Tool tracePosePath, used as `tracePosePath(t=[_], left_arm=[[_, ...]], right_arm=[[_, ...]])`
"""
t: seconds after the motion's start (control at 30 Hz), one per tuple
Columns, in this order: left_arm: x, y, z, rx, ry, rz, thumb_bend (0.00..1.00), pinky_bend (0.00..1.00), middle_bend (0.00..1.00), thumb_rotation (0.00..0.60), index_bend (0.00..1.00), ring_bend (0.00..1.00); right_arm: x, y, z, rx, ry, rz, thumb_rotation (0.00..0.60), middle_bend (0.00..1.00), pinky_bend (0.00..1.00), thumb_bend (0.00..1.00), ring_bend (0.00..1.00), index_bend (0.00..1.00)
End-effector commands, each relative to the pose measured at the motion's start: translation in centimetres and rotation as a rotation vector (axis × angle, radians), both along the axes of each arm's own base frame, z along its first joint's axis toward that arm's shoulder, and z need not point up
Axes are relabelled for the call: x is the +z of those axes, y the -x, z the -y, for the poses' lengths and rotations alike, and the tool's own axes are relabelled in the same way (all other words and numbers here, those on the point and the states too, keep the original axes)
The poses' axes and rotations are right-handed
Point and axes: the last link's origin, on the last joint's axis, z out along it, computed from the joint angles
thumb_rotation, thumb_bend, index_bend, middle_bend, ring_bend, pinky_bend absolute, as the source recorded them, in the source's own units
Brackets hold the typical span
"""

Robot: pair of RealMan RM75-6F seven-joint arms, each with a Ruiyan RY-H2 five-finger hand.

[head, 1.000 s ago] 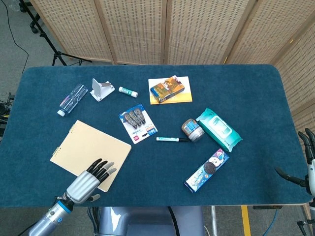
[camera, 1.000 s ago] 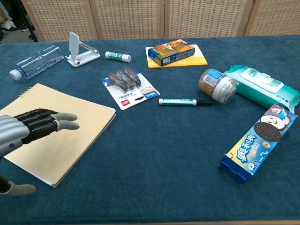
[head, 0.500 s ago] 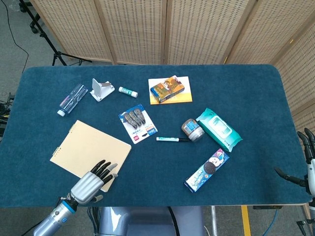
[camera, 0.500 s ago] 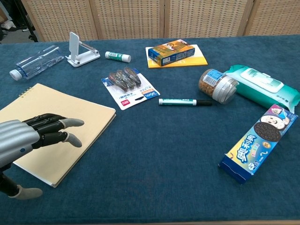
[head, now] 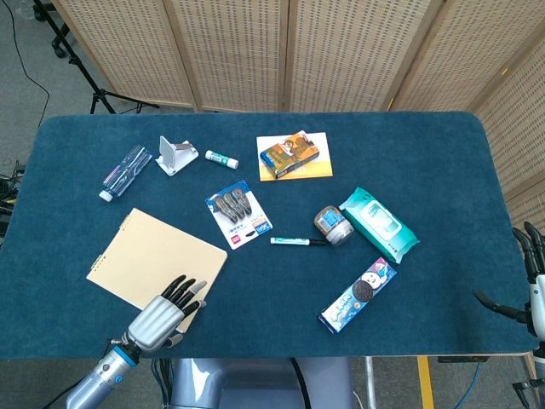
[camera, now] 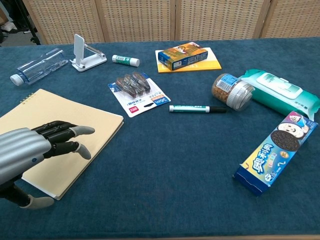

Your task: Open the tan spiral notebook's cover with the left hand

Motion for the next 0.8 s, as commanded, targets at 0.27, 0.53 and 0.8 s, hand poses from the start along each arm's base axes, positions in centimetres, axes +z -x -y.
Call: tracePosePath(t=[0.27, 0.53, 0.8], left_arm=[[-0.86, 0.06, -0.18, 0.007, 0.007, -0.011, 0.16, 0.00, 0.00, 0.600, 0.30, 0.00], [-0.91, 0.43, -0.44, 0.020, -0.001, -0.008, 0.21, 0.00, 0.00, 0.600, 0.35, 0.00], [-0.81, 0.79, -0.42, 0.031, 0.000, -0.001, 0.24, 0.00, 0.00, 0.600, 0.40, 0.00]], right_arm=[[0.05, 0.07, 0.06, -0.003, 0.000, 0.002, 0.600, 0.00, 0.00, 0.00, 0.00, 0.07], [0.06, 0.09, 0.07, -0.003, -0.001, 0.002, 0.600, 0.00, 0.00, 0.00, 0.00, 0.07], [0.03, 0.10, 0.08, -0.006, -0.004, 0.000, 0.600, 0.00, 0.00, 0.00, 0.00, 0.07]])
